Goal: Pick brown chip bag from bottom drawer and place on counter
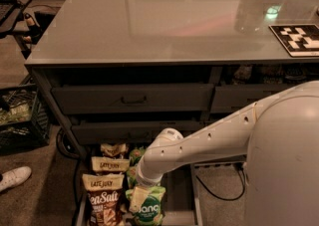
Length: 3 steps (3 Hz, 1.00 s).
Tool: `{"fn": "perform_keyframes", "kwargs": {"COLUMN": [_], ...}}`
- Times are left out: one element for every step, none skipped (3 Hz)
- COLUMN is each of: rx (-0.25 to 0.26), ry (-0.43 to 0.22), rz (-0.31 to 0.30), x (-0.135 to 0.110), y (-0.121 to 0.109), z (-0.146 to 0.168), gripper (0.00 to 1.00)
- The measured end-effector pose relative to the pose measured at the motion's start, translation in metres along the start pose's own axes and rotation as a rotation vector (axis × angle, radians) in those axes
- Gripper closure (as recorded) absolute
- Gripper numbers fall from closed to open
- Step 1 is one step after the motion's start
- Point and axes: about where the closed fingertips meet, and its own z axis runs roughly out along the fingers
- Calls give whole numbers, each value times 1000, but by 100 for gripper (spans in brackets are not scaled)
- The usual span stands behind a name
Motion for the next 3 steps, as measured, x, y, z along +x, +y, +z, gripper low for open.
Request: {"fn": "perform_keyframes", "kwargs": {"rx": [0, -14, -50], "ry": [0, -35, -78], "rz": [0, -7, 11], "x": [0, -3, 1], "y": [0, 4, 21], "z": [0, 23, 62], "gripper": [0, 0, 0]}}
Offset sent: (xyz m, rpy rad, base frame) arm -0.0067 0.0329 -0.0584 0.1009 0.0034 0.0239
